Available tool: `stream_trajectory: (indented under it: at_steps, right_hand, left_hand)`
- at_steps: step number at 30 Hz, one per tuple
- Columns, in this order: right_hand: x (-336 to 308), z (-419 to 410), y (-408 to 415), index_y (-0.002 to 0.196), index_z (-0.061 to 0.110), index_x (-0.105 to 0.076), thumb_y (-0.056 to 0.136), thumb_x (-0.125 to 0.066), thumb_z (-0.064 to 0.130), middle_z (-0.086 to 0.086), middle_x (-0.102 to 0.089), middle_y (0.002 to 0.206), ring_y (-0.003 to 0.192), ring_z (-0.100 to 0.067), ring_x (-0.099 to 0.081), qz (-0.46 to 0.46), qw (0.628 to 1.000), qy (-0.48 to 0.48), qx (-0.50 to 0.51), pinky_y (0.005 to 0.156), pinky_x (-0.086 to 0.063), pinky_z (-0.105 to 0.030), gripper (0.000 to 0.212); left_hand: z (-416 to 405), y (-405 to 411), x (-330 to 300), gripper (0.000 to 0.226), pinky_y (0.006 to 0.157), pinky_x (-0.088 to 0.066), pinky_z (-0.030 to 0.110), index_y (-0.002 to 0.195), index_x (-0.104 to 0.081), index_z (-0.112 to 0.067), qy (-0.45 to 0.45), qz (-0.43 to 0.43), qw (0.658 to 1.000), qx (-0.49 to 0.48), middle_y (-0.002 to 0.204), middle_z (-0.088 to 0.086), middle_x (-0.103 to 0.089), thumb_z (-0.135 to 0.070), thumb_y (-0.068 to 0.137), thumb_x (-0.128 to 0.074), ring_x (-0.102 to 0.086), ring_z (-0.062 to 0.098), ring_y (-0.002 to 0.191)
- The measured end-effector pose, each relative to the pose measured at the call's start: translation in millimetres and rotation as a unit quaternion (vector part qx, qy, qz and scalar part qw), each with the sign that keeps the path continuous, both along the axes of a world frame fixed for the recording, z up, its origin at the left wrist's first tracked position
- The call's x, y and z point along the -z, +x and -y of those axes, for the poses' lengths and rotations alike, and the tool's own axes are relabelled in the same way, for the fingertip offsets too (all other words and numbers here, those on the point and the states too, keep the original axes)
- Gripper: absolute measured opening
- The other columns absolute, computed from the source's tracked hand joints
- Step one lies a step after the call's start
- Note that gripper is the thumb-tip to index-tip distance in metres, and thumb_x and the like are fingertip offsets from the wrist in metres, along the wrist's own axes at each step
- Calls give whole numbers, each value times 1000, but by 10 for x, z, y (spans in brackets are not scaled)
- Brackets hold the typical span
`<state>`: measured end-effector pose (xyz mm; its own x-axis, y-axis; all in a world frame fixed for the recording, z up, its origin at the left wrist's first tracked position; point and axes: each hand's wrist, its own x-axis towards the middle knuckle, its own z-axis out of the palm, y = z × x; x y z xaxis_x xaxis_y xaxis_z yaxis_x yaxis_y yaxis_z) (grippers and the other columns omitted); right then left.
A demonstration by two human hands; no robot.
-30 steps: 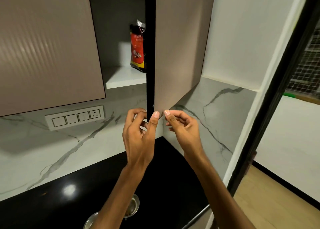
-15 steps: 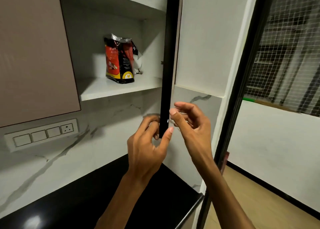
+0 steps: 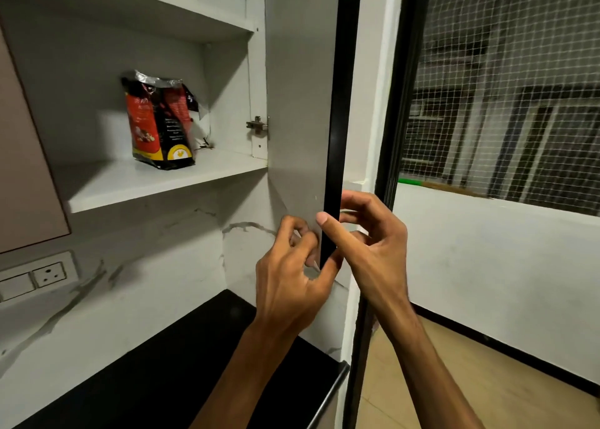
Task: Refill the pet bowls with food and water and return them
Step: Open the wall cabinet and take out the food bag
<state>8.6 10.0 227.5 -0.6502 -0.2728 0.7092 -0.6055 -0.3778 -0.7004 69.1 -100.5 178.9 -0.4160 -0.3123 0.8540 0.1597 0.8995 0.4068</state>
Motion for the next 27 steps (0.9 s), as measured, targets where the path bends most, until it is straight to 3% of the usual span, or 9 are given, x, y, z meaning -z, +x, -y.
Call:
stream_trajectory:
  at_steps: [3, 10, 14, 16, 21, 24, 27]
  right_hand:
    - [21, -101, -92, 119, 15, -71, 84, -82, 25, 10, -74, 103, 101, -15, -73, -5, 1000, -7, 24, 74, -59, -20, 39]
    - [96, -332, -333, 128, 15, -67, 87, -83, 15, 3, -74, 113, 106, -18, -72, -24, 995, -8, 95, 77, -61, -25, 44]
    - [130, -430, -453, 139, 19, -62, 89, -82, 13, 4, -72, 120, 111, -16, -70, -38, 988, -7, 149, 81, -61, -26, 53]
    - [147, -479, -518, 142, 23, -60, 90, -81, 11, 11, -71, 119, 110, -12, -70, -39, 984, -5, 172, 81, -61, -24, 58]
    - [146, -588, -706, 149, 29, -54, 91, -78, 8, 10, -70, 123, 113, -7, -68, -35, 978, -1, 205, 87, -60, -24, 67]
    - [130, -621, -816, 150, 29, -53, 92, -75, 1, 16, -70, 124, 113, -1, -67, -34, 977, -7, 212, 86, -56, -15, 68]
    - [142, -637, -956, 149, 30, -54, 92, -73, -4, 18, -68, 127, 113, 2, -67, -36, 973, -8, 230, 86, -54, -11, 70]
  left_hand:
    - [-87, -142, 5, 46, 56, -58, 29, 101, -71, -11, -8, -3, 1000, 14, 110, -1, -57, -54, 93, -56, -60, 12, 74]
    - [-285, -526, 13, 34, 56, -56, 40, 91, -65, -13, -45, -8, 999, 9, 100, 1, -52, -47, 88, -61, -53, 17, 71]
    - [-393, -768, 21, 24, 74, -48, 37, 89, -64, -15, -62, -11, 998, -5, 97, 0, -50, -37, 84, -74, -36, 9, 88]
    - [-435, -880, 30, 24, 84, -48, 41, 92, -64, -15, -78, -10, 997, -1, 100, 1, -50, -36, 84, -74, -41, 13, 95]
    - [-579, -1127, -6, 26, 100, -47, 48, 80, -60, -23, -61, 10, 998, 17, 130, 3, -49, -48, 85, -63, -42, 20, 128]
    - [-627, -1296, -32, 23, 110, -45, 51, 88, -68, -24, -54, 52, 997, 20, 153, 3, -37, -45, 83, -76, -29, 21, 146]
    - [-644, -1458, -29, 27, 114, -44, 50, 96, -70, -23, -63, 77, 994, 38, 164, 4, -26, -38, 78, -84, -24, 26, 152]
